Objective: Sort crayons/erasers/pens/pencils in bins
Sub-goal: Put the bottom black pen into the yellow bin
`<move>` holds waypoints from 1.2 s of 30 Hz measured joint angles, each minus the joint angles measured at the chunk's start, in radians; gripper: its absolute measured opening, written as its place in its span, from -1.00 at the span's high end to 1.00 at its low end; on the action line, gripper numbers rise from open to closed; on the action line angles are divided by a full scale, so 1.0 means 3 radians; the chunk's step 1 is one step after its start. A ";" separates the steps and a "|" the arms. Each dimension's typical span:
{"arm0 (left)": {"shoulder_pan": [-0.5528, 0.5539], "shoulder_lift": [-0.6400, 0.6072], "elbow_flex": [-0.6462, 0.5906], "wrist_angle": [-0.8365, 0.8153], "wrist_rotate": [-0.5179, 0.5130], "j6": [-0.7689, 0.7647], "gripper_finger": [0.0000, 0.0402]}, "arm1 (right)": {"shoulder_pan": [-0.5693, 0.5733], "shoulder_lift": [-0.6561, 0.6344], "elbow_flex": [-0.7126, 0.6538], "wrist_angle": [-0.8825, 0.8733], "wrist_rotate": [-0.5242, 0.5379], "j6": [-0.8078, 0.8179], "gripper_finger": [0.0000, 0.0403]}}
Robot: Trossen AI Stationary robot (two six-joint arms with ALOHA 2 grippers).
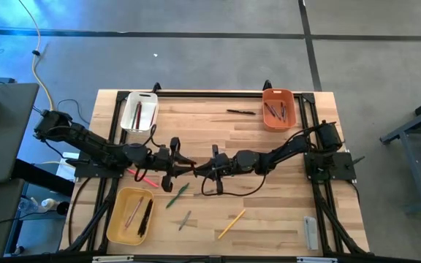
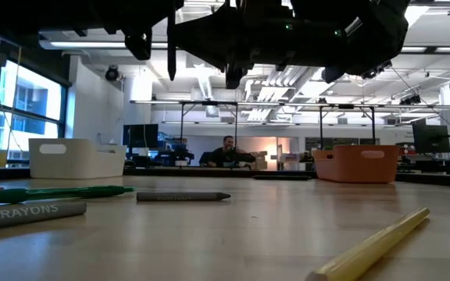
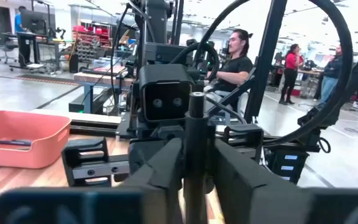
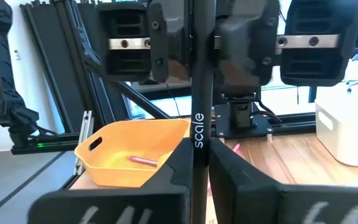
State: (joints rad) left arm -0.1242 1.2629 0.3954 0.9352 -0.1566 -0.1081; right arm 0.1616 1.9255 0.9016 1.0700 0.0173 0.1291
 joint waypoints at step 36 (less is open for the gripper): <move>-0.1575 -0.0515 0.1689 -0.5656 -0.0230 -0.4054 0.88 | 0.0105 -0.1029 0.0001 -0.2905 0.0793 -0.0418 0.87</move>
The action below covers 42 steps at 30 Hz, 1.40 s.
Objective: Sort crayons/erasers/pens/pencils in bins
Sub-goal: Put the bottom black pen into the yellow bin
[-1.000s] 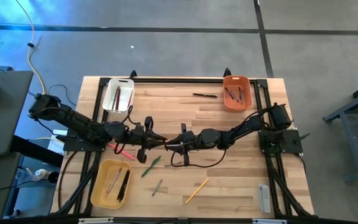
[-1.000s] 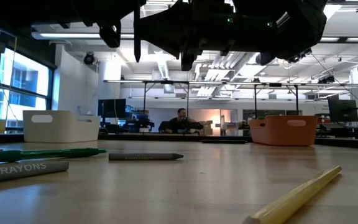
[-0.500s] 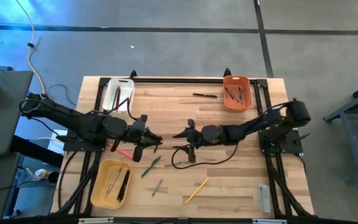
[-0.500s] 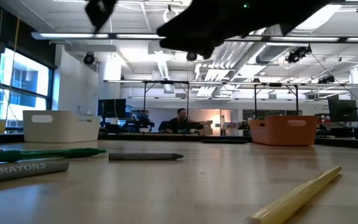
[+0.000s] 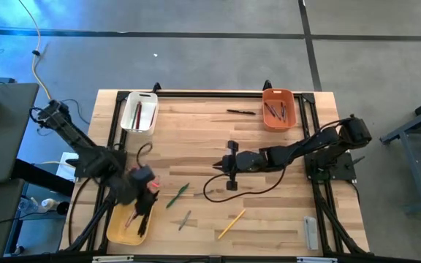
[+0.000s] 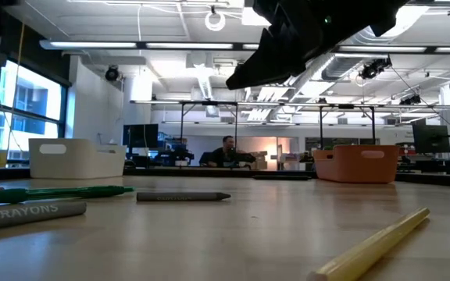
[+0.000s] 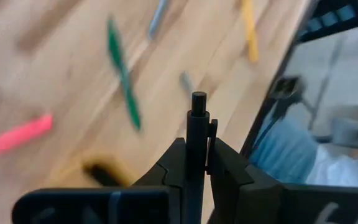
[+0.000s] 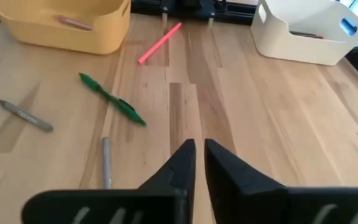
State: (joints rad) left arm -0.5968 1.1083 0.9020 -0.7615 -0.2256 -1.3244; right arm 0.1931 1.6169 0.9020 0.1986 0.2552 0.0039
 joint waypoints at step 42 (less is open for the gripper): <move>-0.1271 0.1025 -0.0350 -0.0686 0.0064 -0.2494 0.54 | 0.0013 0.0004 -0.0003 -0.0047 0.0013 -0.0014 1.00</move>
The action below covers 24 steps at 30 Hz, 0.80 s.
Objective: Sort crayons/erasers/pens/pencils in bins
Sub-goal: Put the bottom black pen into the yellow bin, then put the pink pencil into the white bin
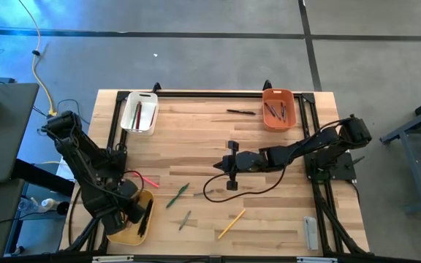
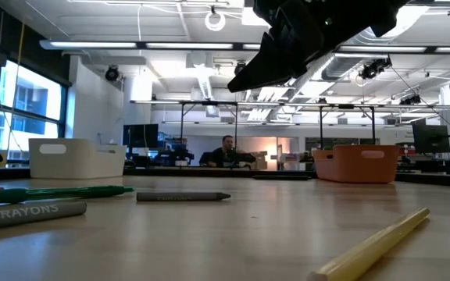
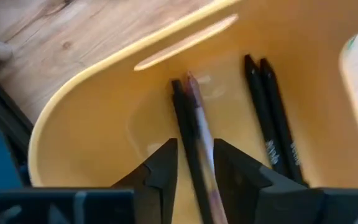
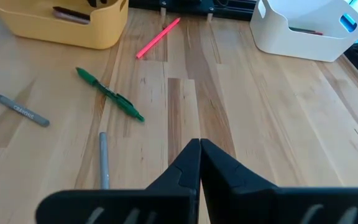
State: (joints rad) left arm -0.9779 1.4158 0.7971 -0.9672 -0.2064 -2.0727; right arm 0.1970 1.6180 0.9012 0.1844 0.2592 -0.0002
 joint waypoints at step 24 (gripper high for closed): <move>0.0396 -0.1074 0.0660 0.0029 -0.1551 0.3121 0.98 | 0.0001 0.0001 -0.0001 -0.0027 0.0000 -0.0027 1.00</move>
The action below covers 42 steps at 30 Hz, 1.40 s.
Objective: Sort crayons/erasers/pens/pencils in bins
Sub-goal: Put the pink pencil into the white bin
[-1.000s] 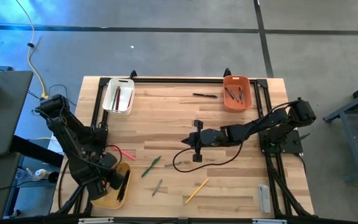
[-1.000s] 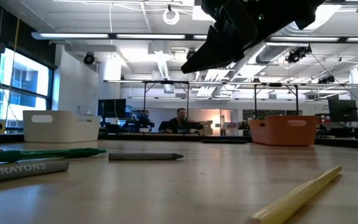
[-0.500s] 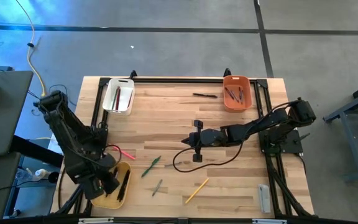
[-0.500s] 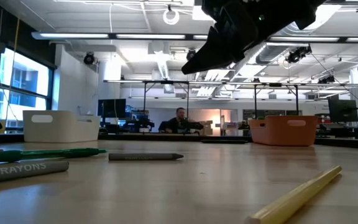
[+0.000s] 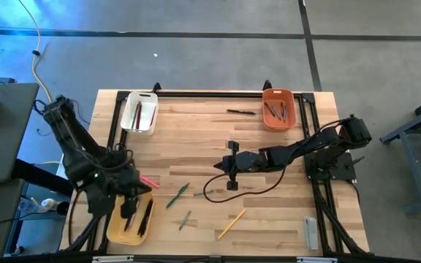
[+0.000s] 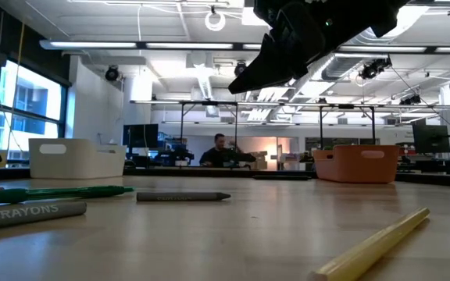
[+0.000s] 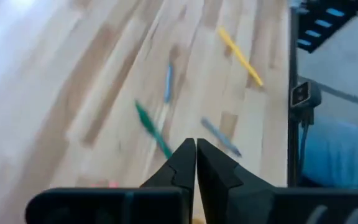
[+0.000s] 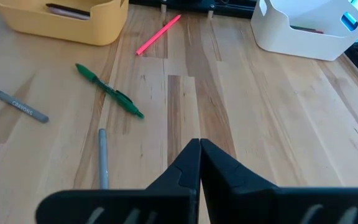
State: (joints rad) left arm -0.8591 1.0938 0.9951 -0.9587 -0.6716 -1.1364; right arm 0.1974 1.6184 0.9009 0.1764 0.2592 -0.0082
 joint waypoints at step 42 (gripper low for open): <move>0.2217 0.1983 -0.0074 0.0049 0.2551 0.4088 0.36 | 0.0006 0.0000 0.0000 -0.0154 -0.0001 0.0025 1.00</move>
State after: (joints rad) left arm -0.1938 1.6886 0.9730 -0.9439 0.0937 0.0901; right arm 0.1993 1.6184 0.9009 0.1303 0.2590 -0.0006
